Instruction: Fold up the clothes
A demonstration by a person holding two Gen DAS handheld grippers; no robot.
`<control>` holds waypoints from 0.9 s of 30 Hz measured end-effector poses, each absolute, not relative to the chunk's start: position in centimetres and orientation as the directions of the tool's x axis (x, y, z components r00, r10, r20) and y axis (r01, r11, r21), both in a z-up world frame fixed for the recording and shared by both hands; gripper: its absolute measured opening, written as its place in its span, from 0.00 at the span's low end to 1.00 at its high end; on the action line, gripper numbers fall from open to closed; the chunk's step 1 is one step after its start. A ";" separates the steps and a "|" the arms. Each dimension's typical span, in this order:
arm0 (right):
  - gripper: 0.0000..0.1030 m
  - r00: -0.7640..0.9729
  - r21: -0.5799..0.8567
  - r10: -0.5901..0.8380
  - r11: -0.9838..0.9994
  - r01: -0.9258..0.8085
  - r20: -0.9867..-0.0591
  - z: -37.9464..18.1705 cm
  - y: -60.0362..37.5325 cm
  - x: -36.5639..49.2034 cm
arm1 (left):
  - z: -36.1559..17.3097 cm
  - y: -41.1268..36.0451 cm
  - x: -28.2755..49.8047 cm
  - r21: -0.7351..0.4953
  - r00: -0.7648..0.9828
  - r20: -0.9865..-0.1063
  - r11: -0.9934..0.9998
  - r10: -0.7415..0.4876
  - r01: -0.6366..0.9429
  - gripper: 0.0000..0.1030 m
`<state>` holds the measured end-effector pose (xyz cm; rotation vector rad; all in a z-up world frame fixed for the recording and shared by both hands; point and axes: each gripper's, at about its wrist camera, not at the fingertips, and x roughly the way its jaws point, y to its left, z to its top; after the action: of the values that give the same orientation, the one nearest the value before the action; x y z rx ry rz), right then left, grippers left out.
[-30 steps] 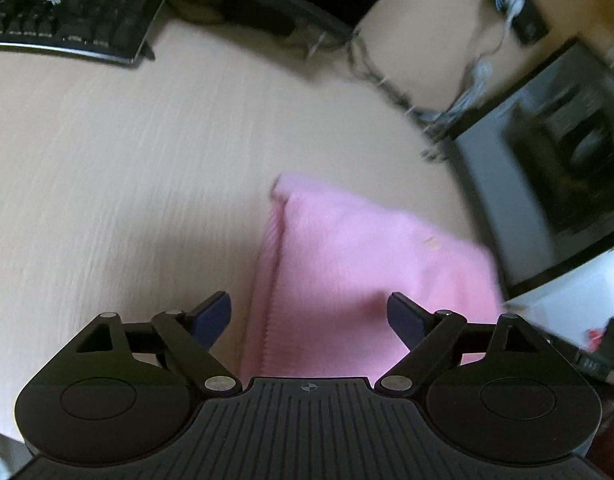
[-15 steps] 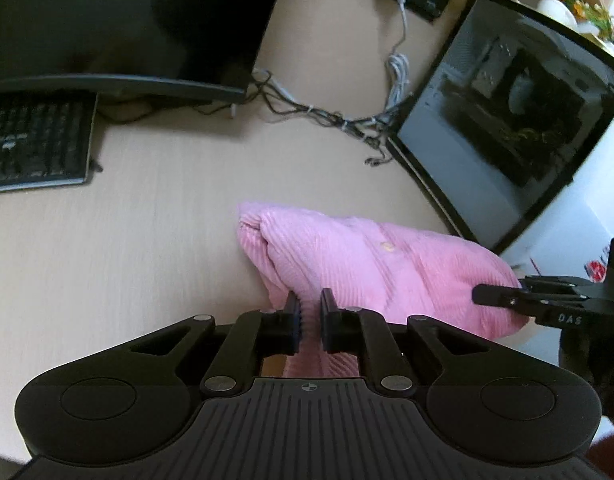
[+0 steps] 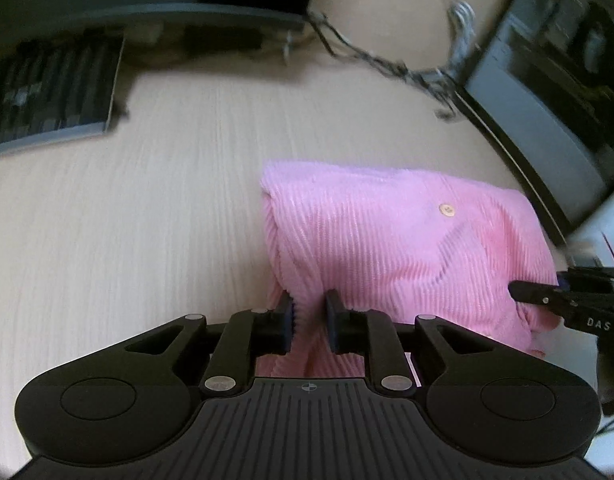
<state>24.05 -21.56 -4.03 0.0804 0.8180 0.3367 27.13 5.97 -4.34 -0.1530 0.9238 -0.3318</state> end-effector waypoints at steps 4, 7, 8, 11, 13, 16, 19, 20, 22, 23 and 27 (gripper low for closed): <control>0.46 0.692 0.123 0.293 0.951 -0.285 -0.660 -1.9 -22.7 23.4 | -2.3 7.7 30.0 -0.338 0.581 -0.720 0.923 -0.379 0.183 0.29; 0.55 0.755 -0.074 0.271 0.919 -0.388 -0.598 -0.4 -21.5 20.3 | -1.1 9.2 28.9 -0.350 0.602 -0.701 0.920 -0.383 0.177 0.51; 0.56 0.754 -0.134 0.288 0.886 -0.444 -0.590 -0.3 -20.5 19.2 | -1.0 9.7 28.5 -0.361 0.601 -0.699 0.917 -0.387 0.170 0.53; 0.56 0.702 -0.222 0.357 0.776 -0.590 -0.617 -1.6 -16.5 17.7 | -1.8 10.5 28.2 -0.380 0.580 -0.720 0.916 -0.382 0.132 0.56; 0.56 0.696 -0.297 0.360 0.714 -0.634 -0.622 -3.2 -14.0 17.2 | -2.5 10.2 28.3 -0.379 0.565 -0.738 0.919 -0.369 0.106 0.57; 0.56 0.709 -0.404 0.337 0.638 -0.656 -0.619 -5.5 -10.6 17.5 | -3.2 9.8 28.5 -0.369 0.544 -0.762 0.926 -0.350 0.079 0.66; 0.48 0.730 -0.457 0.313 0.613 -0.644 -0.608 -6.5 -9.2 18.6 | -3.0 9.1 28.2 -0.335 0.536 -0.775 0.937 -0.334 0.100 0.70; 0.35 0.726 -0.428 0.321 0.637 -0.641 -0.608 -6.0 -9.4 19.2 | -2.8 8.8 28.0 -0.324 0.538 -0.775 0.940 -0.331 0.113 0.71; 0.18 0.717 -0.339 0.350 0.701 -0.627 -0.603 -4.5 -10.1 20.1 | -2.5 8.4 27.7 -0.306 0.543 -0.772 0.942 -0.329 0.135 0.73; 0.18 0.727 -0.328 0.350 0.719 -0.613 -0.591 -3.9 -10.4 20.3 | -2.3 8.2 27.5 -0.301 0.546 -0.770 0.943 -0.329 0.144 0.74; 0.37 0.768 -0.399 0.312 0.711 -0.579 -0.559 -4.1 -10.4 20.8 | -1.9 8.1 27.0 -0.300 0.550 -0.764 0.940 -0.338 0.161 0.77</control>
<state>20.76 -10.40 -4.06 -0.5959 0.4809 0.5162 27.02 8.10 -1.93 -0.2042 0.9449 -0.2973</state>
